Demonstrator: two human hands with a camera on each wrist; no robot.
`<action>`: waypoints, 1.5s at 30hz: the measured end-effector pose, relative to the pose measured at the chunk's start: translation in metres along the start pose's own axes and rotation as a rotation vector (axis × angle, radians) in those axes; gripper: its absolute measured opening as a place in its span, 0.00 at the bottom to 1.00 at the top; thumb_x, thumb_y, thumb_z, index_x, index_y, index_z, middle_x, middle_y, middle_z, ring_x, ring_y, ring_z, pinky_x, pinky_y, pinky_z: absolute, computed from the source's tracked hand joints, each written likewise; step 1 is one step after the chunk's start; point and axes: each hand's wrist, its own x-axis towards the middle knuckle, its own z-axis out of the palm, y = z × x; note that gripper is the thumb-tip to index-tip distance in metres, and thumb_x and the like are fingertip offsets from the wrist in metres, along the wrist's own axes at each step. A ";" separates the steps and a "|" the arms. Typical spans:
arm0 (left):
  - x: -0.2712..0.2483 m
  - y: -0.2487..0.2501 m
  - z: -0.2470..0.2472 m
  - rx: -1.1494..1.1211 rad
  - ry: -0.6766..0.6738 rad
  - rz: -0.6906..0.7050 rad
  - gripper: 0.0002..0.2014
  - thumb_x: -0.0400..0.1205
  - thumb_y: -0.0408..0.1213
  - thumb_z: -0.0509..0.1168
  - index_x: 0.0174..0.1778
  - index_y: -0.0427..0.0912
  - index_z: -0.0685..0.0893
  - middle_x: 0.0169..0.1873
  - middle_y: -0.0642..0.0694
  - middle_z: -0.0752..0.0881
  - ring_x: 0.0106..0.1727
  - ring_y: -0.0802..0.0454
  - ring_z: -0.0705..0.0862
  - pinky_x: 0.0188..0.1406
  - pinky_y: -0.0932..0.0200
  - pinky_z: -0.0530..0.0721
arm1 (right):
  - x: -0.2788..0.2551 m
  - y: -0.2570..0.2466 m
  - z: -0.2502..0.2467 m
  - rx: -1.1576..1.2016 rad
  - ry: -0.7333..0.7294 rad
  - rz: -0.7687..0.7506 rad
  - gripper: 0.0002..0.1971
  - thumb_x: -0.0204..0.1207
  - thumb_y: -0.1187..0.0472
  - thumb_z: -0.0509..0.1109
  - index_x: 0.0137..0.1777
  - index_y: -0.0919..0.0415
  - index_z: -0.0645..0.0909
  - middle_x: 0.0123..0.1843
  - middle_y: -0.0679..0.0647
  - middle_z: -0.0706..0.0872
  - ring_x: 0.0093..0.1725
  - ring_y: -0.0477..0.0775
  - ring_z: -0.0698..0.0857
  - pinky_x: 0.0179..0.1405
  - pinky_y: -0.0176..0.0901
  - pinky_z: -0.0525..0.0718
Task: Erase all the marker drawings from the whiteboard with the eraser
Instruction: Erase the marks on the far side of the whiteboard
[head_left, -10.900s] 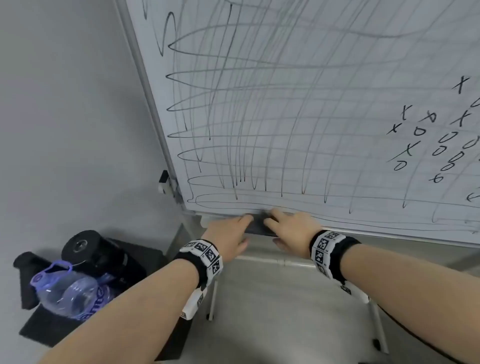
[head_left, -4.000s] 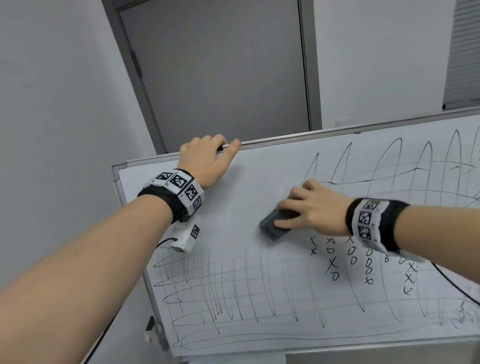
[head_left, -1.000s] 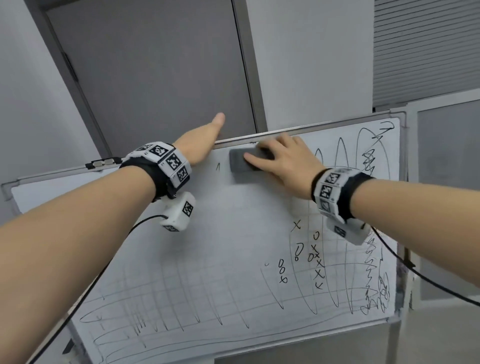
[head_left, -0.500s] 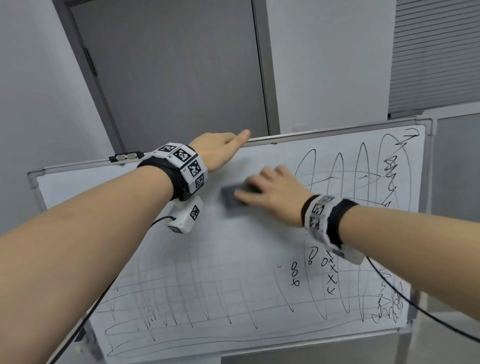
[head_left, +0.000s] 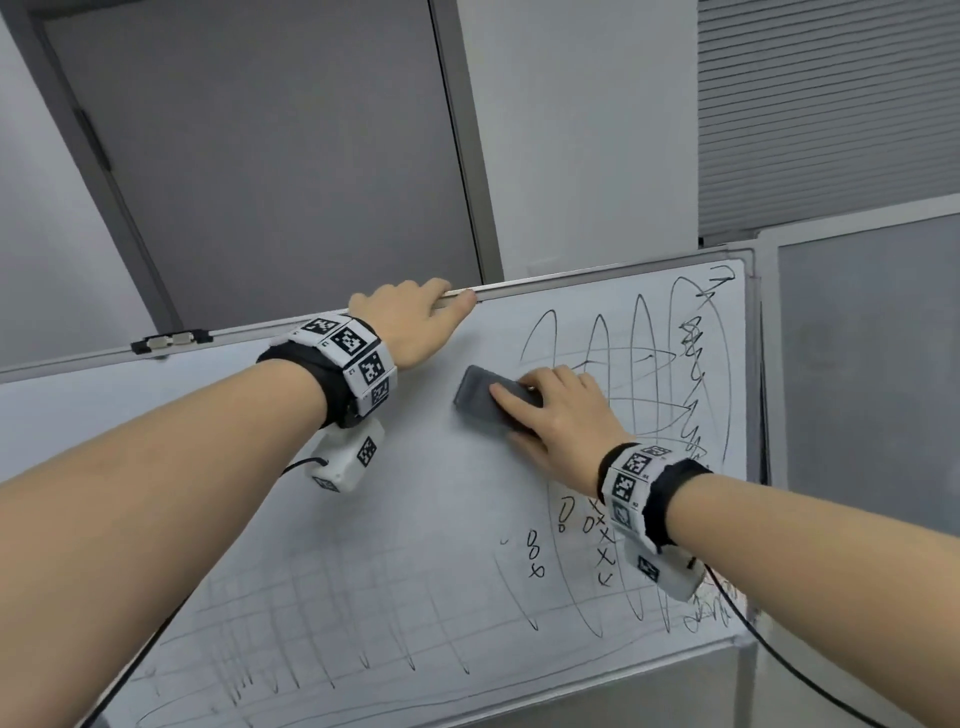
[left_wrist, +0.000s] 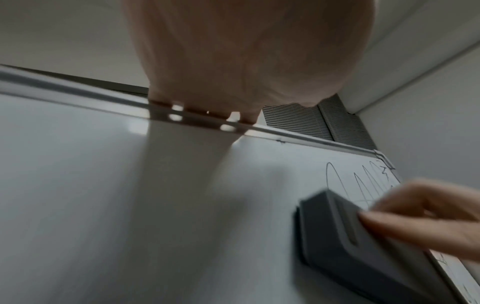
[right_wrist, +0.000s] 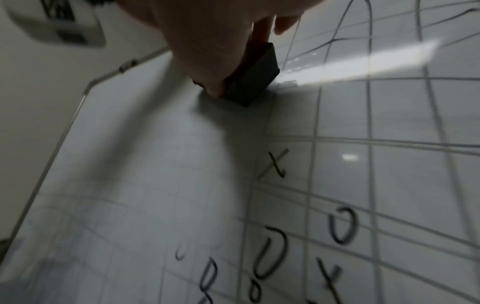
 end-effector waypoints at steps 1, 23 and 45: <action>0.002 0.005 0.001 0.002 0.012 0.001 0.36 0.77 0.72 0.33 0.69 0.60 0.73 0.63 0.47 0.82 0.65 0.40 0.79 0.63 0.39 0.70 | 0.004 -0.006 -0.001 0.016 0.003 0.006 0.25 0.77 0.50 0.69 0.75 0.51 0.75 0.57 0.59 0.80 0.48 0.63 0.78 0.45 0.54 0.73; 0.014 0.007 0.006 -0.048 0.010 -0.050 0.40 0.71 0.77 0.32 0.63 0.59 0.76 0.57 0.51 0.83 0.63 0.43 0.79 0.56 0.40 0.65 | 0.008 0.004 0.017 -0.014 -0.076 -0.161 0.37 0.67 0.65 0.74 0.76 0.43 0.71 0.58 0.58 0.78 0.49 0.62 0.74 0.43 0.53 0.74; 0.016 0.009 0.013 -0.038 0.056 -0.052 0.38 0.72 0.77 0.35 0.61 0.60 0.76 0.55 0.51 0.82 0.61 0.45 0.80 0.63 0.38 0.66 | -0.018 0.077 -0.009 0.100 0.226 0.381 0.30 0.74 0.63 0.71 0.77 0.48 0.73 0.62 0.66 0.77 0.56 0.69 0.76 0.54 0.62 0.80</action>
